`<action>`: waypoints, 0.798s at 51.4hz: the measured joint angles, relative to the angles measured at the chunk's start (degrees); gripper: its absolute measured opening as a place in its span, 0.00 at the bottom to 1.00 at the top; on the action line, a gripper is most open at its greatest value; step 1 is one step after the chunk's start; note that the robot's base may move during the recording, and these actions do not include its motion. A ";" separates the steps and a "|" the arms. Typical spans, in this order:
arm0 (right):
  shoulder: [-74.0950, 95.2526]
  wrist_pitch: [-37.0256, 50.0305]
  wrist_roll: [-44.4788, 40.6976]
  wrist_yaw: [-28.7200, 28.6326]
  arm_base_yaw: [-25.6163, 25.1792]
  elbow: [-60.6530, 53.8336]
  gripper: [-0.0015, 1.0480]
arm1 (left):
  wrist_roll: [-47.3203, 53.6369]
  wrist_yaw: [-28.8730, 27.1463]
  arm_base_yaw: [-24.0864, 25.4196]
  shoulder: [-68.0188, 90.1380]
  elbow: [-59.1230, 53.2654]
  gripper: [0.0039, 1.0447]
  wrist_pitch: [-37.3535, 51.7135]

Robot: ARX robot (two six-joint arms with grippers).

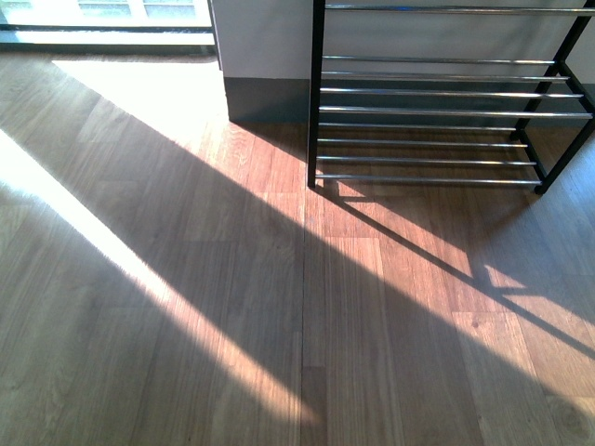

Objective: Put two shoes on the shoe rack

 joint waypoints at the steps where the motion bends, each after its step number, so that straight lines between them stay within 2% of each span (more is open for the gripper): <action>1: 0.00 0.00 0.02 0.00 0.00 0.00 0.02 | 0.00 0.00 0.00 0.00 0.00 0.01 0.00; 41: 0.00 0.02 0.02 0.07 0.00 0.07 0.02 | 0.02 0.02 -0.02 0.11 0.02 0.01 0.00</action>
